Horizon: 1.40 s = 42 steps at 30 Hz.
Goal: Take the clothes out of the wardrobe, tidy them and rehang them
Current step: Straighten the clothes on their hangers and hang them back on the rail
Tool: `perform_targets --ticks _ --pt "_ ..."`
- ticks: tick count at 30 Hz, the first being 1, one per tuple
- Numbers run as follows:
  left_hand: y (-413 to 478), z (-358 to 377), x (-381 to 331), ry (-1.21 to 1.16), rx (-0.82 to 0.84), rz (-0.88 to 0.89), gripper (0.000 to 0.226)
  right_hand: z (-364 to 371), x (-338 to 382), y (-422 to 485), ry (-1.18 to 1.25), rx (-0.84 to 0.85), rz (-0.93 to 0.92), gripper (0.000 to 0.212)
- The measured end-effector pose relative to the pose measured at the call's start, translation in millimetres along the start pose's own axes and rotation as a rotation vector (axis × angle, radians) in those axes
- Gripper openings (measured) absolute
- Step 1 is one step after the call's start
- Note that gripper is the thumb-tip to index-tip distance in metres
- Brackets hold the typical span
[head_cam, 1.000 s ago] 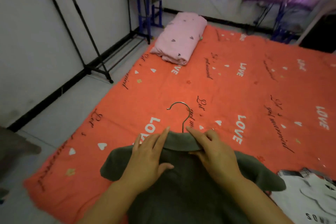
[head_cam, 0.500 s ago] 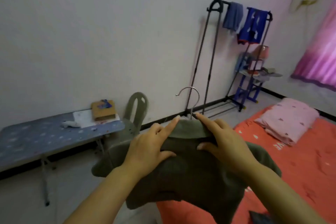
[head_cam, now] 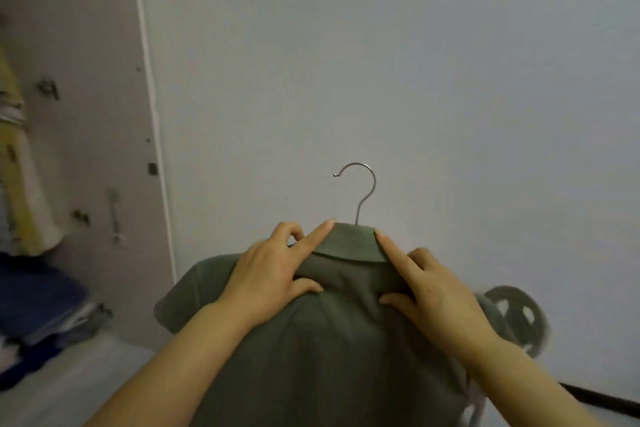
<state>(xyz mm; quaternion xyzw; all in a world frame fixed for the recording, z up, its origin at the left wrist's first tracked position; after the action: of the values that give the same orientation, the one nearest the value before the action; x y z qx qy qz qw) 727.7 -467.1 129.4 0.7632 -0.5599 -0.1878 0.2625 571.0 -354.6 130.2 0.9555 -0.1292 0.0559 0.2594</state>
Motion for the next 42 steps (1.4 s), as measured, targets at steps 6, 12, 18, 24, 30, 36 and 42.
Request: perform_targets --ticks 6,12,18,24,30,36,42 --pt "-43.9 -58.7 97.4 0.242 -0.015 -0.257 0.096 54.9 95.1 99.3 0.15 -0.002 -0.306 0.09" --pt "-101.7 -105.7 172.1 0.458 -0.041 -0.461 0.094 96.4 200.3 159.1 0.226 -0.049 -0.538 0.085" --pt "-159.1 -145.8 267.5 0.535 -0.141 -0.629 0.082 146.4 304.2 218.0 0.249 -0.081 -0.645 0.082" --pt "-201.0 -193.4 374.2 0.673 -0.187 -0.718 0.074 184.8 410.5 286.4 0.216 -0.134 -0.681 0.072" --pt "-223.5 -246.3 456.4 0.84 -0.235 -0.746 0.076 201.5 505.7 342.5 0.269 -0.097 -0.704 0.069" --pt "-248.1 -288.7 539.0 0.971 -0.244 -0.811 0.072 234.3 592.2 403.5 0.325 -0.123 -0.784 0.07" --pt "-270.7 -340.1 621.4 1.119 -0.336 -0.857 0.073 250.9 680.8 466.7 0.441 -0.362 -0.941 0.067"
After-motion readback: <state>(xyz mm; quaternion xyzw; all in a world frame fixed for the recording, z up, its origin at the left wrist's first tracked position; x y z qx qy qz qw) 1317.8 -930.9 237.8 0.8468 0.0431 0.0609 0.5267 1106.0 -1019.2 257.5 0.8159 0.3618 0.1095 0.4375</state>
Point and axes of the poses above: each hand's wrist, its own y-axis towards the middle knuckle, its own z-axis out of the palm, x = y × z, the point moved 8 cm from there along y, towards the middle knuckle, and after that the axes turned 14 degrees about z, right-handed, at the moved point
